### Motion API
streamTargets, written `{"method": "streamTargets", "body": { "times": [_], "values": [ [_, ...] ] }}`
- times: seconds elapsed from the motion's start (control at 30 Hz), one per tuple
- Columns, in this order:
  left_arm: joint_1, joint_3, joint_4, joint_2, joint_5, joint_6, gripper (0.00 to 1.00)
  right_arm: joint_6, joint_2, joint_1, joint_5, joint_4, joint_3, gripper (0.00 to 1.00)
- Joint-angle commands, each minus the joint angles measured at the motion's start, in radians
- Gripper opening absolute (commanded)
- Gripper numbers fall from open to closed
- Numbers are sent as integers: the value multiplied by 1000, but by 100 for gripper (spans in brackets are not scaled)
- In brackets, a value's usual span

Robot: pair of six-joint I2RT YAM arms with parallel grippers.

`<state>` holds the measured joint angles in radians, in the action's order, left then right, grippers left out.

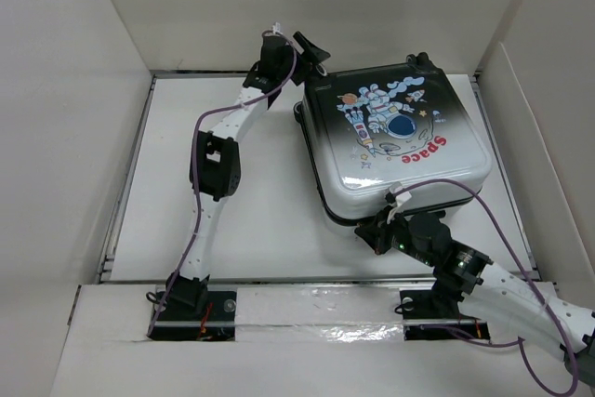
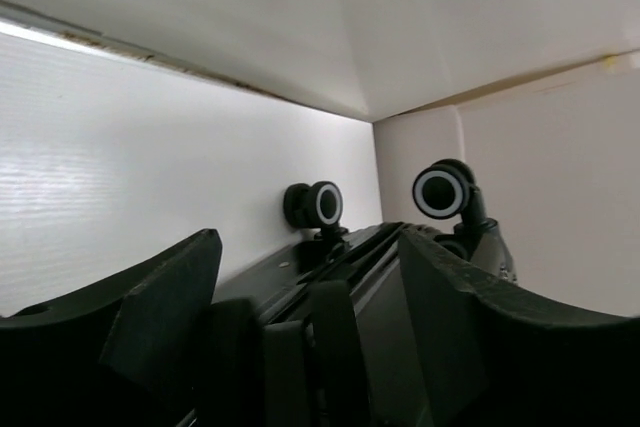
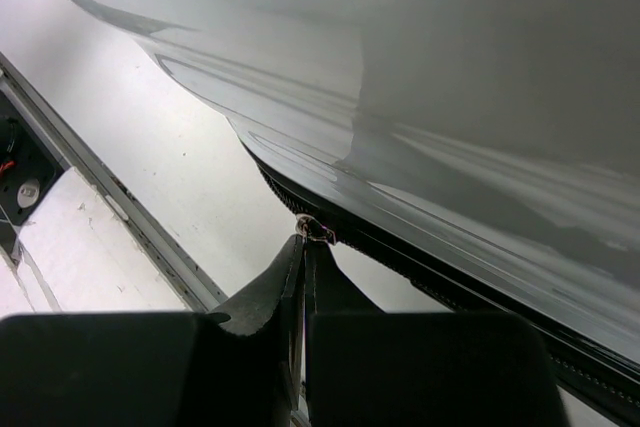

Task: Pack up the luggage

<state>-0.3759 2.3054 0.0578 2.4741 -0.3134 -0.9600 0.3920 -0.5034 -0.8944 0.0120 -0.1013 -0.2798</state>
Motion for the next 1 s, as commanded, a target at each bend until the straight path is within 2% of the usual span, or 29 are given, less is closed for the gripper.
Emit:
{"method": "streamTargets", "body": {
  "times": [0.0,0.07,0.1,0.17,0.2,0.23,0.3,0.33,0.37,0.43,0.47,0.53,0.57,0.63,0.67,0.7,0.87,0.9,0.97],
  "values": [
    [-21,42,105,19,-44,-69,66,19,28,-17,-32,68,-24,0],
    [-21,5,154,13,-47,-80,53,21,39,-17,-17,57,-24,0],
    [-21,-3,168,8,-52,-83,29,21,43,-17,-17,48,-25,0],
    [-21,-39,197,-1,-73,-79,8,19,46,-17,-14,41,-25,0],
    [-21,-72,211,-33,-76,-71,0,18,46,-17,12,32,-27,0],
    [-9,-119,253,-58,-69,-56,0,18,46,-17,17,29,-33,0],
    [9,-335,331,-169,-49,-46,0,12,49,-17,23,28,-38,0],
    [38,-425,428,-208,-27,-58,0,8,48,-8,23,29,-42,0],
    [58,-609,482,-251,-17,-71,0,1,46,5,23,34,-45,0],
    [101,-784,630,-361,2,-100,0,-10,29,24,13,52,-50,0],
    [145,-943,675,-397,11,-129,0,-24,19,37,0,64,-59,0],
    [181,-1093,796,-496,32,-146,0,-39,-29,86,-39,90,-74,0],
    [207,-1204,816,-529,45,-146,0,-60,-49,107,-56,130,-91,0],
    [216,-1314,877,-631,83,-148,0,-88,-131,181,-112,190,-117,0],
    [230,-1434,908,-674,102,-152,0,-120,-164,211,-130,204,-139,0],
    [230,-1489,933,-764,118,-149,0,-137,-200,244,-177,224,-197,0],
    [221,-1734,886,-1035,212,-85,0,-215,-426,480,-297,262,-419,0],
    [207,-1762,870,-1140,226,-79,0,-214,-451,514,-355,268,-452,0],
    [151,-1828,775,-1243,295,-31,0,-217,-492,557,-417,278,-510,0]
  ]
}}
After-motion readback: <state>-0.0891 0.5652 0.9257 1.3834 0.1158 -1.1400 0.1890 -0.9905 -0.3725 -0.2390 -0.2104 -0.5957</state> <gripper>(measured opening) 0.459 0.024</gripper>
